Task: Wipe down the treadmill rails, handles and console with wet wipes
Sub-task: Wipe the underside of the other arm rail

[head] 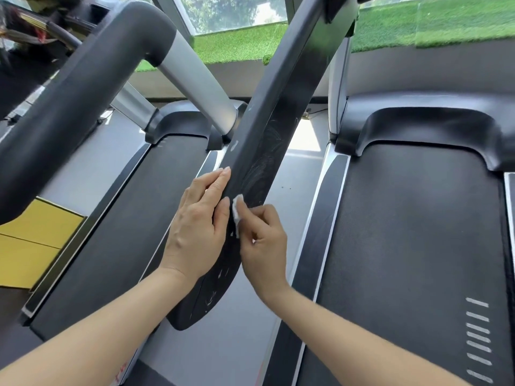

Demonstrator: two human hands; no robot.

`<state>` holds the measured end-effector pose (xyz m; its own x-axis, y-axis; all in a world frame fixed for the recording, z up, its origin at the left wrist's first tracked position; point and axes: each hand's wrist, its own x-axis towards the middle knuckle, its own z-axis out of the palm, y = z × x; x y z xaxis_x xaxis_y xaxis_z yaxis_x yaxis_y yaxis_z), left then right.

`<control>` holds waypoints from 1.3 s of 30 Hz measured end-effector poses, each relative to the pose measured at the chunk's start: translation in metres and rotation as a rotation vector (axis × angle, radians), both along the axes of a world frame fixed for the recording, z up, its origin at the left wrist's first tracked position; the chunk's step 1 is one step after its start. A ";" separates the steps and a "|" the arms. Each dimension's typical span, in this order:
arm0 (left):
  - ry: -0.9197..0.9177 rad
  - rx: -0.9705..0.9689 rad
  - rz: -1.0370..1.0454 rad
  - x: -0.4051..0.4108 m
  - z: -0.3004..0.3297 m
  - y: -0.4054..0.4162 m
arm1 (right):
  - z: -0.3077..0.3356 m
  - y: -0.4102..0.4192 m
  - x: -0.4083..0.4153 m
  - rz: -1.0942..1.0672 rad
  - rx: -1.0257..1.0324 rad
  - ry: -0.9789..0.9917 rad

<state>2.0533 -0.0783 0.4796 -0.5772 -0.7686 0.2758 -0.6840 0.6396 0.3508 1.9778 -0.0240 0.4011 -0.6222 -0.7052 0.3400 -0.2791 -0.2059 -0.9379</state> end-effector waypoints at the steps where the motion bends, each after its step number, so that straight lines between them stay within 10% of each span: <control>1: -0.001 -0.003 0.002 0.000 0.000 0.000 | -0.002 -0.009 -0.008 -0.014 0.031 -0.006; 5: -0.006 -0.007 0.012 0.000 0.000 0.002 | -0.001 -0.051 -0.046 -0.098 0.340 -0.172; 11: 0.005 -0.019 -0.012 0.001 -0.001 0.000 | 0.004 -0.012 -0.009 -0.017 0.107 -0.137; 25: -0.030 -0.001 0.029 0.000 -0.001 0.001 | -0.016 -0.129 -0.136 -0.111 0.451 -0.611; 39: -0.013 0.031 0.030 -0.001 0.001 0.002 | 0.021 -0.113 -0.147 0.151 0.131 -0.340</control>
